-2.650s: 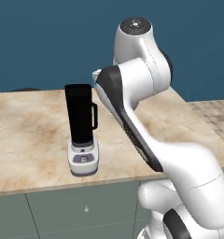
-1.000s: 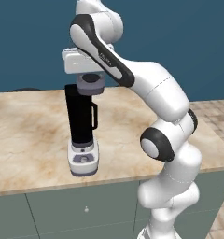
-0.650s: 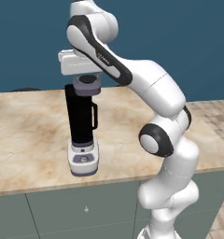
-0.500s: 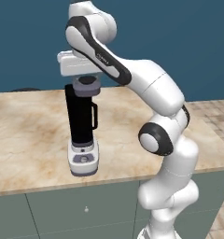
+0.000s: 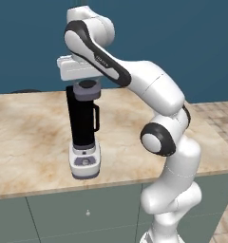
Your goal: Grab the onion and garlic from the fridge, place them in the blender, close the lid, and turn on the blender to create a marinade.
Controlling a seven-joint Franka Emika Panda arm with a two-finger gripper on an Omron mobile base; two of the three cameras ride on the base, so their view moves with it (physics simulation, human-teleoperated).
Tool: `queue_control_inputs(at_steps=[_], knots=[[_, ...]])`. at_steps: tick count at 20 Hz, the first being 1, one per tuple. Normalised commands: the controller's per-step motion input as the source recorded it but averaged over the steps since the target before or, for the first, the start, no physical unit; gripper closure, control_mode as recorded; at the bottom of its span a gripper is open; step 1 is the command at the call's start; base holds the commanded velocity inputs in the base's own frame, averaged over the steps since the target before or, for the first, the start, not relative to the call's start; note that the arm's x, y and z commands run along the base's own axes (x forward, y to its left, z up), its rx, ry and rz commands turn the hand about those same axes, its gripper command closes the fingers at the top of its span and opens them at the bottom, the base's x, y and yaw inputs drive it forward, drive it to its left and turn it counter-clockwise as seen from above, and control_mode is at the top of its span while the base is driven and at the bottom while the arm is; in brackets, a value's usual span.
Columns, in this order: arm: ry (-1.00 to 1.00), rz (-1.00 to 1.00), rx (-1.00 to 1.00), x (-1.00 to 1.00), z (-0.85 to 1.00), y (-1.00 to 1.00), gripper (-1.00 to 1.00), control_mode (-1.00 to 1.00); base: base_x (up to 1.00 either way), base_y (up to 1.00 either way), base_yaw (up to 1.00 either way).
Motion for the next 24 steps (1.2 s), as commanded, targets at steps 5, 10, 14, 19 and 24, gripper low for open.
queue_control_inputs(at_steps=[5, 10, 14, 19, 24], knots=[[0.0, 0.0, 0.0, 0.05, -0.13, 0.02, 1.0, -1.0, 0.0, 0.0, 0.0], [-0.04, 0.0, 0.0, 0.3, -0.01, 0.16, 1.0, -1.0, 0.0, 0.0, 0.0], [-0.05, 0.0, 0.0, 0.32, 0.0, 0.2, 1.0, -1.0, 0.0, 0.0, 0.0], [-0.02, 0.0, 0.0, 0.34, 0.0, 0.14, 1.0, -1.0, 0.0, 0.0, 0.0], [-0.06, 0.0, 0.0, 0.2, -0.02, 0.04, 1.0, -1.0, 0.0, 0.0, 0.0]])
